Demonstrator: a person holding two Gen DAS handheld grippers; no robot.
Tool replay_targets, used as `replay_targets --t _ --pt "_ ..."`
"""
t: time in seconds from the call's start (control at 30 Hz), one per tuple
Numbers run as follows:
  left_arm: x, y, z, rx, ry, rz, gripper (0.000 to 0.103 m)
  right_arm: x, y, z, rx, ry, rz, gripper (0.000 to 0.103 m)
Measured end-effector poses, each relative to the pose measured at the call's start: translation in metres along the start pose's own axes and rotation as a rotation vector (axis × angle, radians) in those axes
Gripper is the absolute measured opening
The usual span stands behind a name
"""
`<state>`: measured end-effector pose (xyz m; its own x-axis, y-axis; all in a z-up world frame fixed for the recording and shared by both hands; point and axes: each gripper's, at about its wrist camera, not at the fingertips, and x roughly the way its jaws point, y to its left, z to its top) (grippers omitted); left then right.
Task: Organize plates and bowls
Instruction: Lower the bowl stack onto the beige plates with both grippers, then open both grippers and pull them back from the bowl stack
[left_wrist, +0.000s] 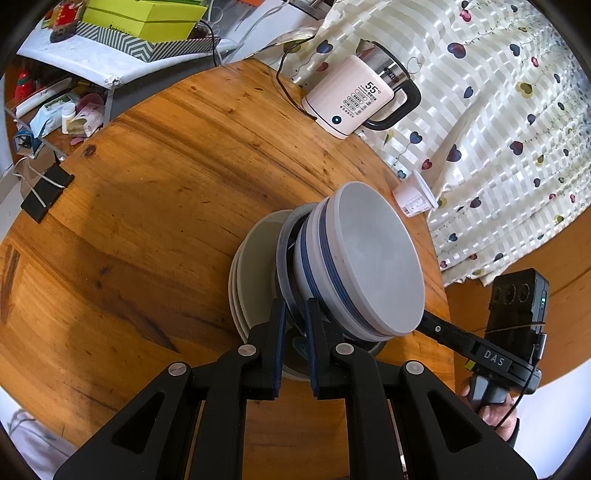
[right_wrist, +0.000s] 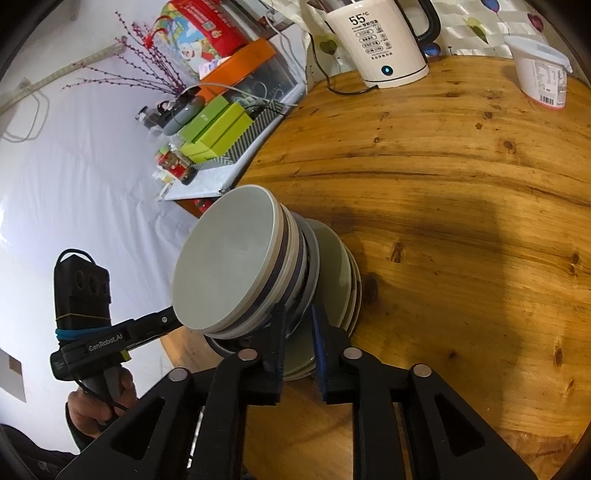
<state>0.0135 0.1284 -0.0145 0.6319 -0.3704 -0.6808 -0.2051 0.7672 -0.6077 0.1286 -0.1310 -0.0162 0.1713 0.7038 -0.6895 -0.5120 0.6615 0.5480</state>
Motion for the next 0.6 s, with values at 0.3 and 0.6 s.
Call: replay_targets --t 0.3,0.6 --pt "-0.007 -0.008 -0.007 0.038 -0.019 0.034 0.012 -0.013 0.011 -0.008 -0.058 -0.027 -0.031 0.045" --pt "-0.014 -0.016 -0.017 0.079 -0.041 0.069 0.012 -0.022 0.017 -0.018 -0.087 -0.042 -0.052 0.054"
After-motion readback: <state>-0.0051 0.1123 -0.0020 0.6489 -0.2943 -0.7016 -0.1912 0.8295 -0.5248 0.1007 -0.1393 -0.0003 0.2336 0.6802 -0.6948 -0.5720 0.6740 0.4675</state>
